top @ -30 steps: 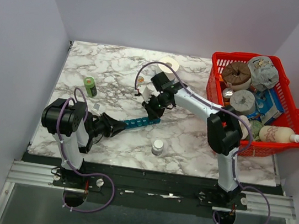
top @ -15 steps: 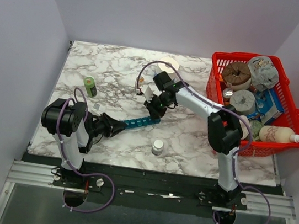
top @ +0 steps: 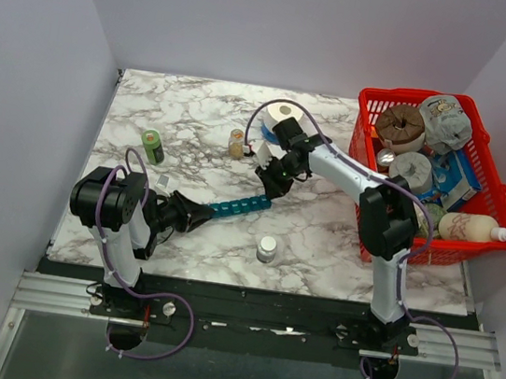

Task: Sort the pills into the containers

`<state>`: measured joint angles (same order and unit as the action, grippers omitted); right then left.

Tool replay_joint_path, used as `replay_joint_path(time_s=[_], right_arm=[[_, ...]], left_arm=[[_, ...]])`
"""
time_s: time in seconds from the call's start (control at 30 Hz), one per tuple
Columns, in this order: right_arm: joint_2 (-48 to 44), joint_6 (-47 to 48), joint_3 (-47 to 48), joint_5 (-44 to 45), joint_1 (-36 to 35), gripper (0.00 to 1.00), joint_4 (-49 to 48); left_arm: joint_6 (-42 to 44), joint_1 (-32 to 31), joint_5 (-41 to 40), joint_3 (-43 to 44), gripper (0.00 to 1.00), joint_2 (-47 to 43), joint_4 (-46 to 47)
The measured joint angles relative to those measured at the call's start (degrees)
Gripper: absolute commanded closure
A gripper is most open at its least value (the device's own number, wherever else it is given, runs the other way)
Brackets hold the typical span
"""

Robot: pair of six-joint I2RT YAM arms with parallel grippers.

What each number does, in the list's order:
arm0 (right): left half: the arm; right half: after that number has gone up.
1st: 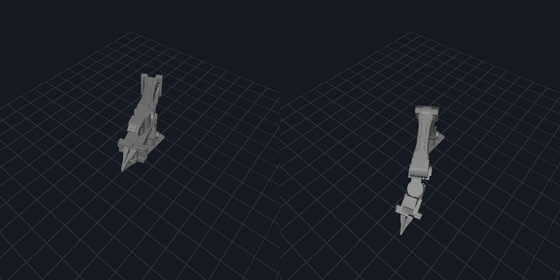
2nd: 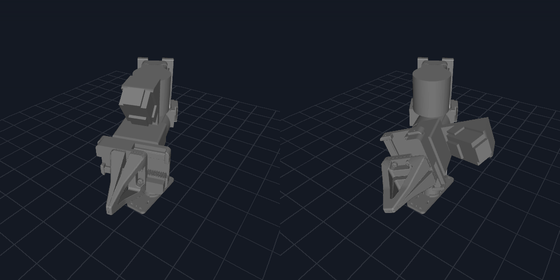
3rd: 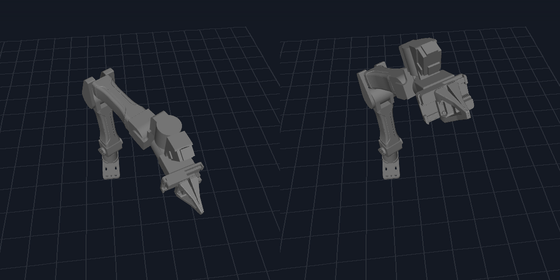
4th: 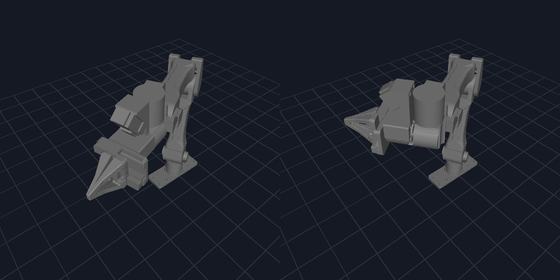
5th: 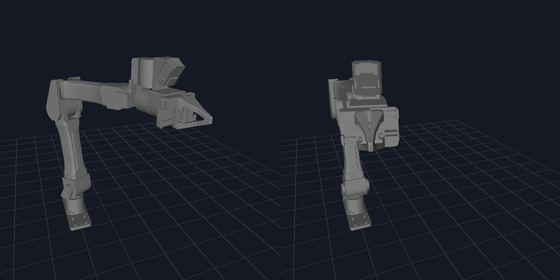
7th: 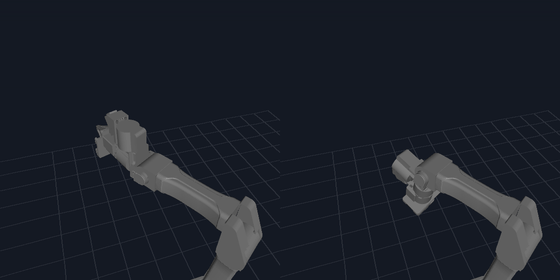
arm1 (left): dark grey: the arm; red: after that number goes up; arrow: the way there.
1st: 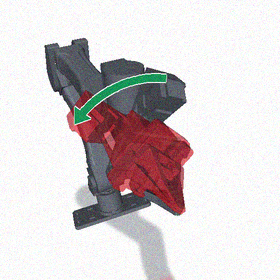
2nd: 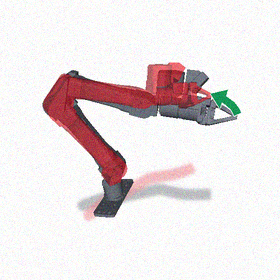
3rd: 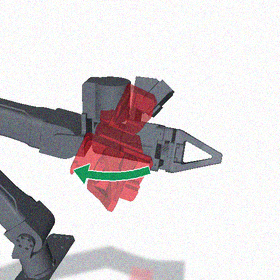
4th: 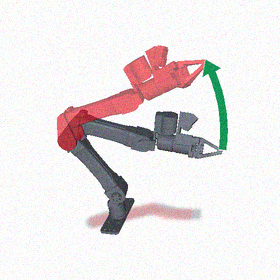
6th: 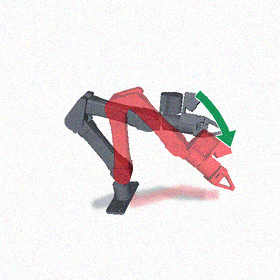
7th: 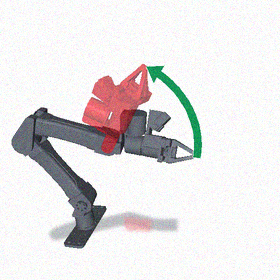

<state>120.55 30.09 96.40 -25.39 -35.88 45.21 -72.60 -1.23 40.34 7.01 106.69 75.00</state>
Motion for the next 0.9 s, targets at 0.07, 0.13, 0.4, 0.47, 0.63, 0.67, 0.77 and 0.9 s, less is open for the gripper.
replay_joint_path(time_s=[0.07, 0.13, 0.4, 0.47, 0.63, 0.67, 0.77, 0.9], right_arm=[[1.1, 0.0, 0.0, 0.0, 0.0, 0.83, 0.0], [2.0, 0.0, 0.2, -0.6, 0.0, 0.83, -0.1], [2.3, 0.0, 1.5, -0.6, 0.0, 0.83, 1.1], [2.3, 0.0, 2.3, -0.8, 0.0, 0.83, 1.8], [1.8, -0.1, 5.7, -4.3, -0.3, 0.83, 3.1], [1.7, -0.3, 6.2, -5.0, -0.4, 0.83, 3.1], [1.7, -1.0, 7.5, -6.9, -1.8, 0.82, 3.0], [2.8, -2.1, 9.5, -8.3, -4.8, 0.82, 3.3]], left_arm=[[0.0, 0.0, 0.0, 0.0, 1.0, 0.0, 0.0], [0.0, 0.0, 0.0, 0.0, 1.0, 0.0, 0.0], [0.1, 0.0, 0.0, 0.0, 1.0, -0.1, 0.0], [0.1, 0.0, 0.0, 0.0, 1.0, -0.1, 0.0], [0.2, 0.0, 0.0, 0.1, 1.0, -0.1, 0.0], [0.2, 0.0, 0.0, 0.1, 1.0, -0.1, 0.0], [0.2, 0.0, 0.0, 0.1, 1.0, -0.1, 0.0], [0.2, 0.0, 0.0, 0.1, 1.0, -0.1, 0.0]])
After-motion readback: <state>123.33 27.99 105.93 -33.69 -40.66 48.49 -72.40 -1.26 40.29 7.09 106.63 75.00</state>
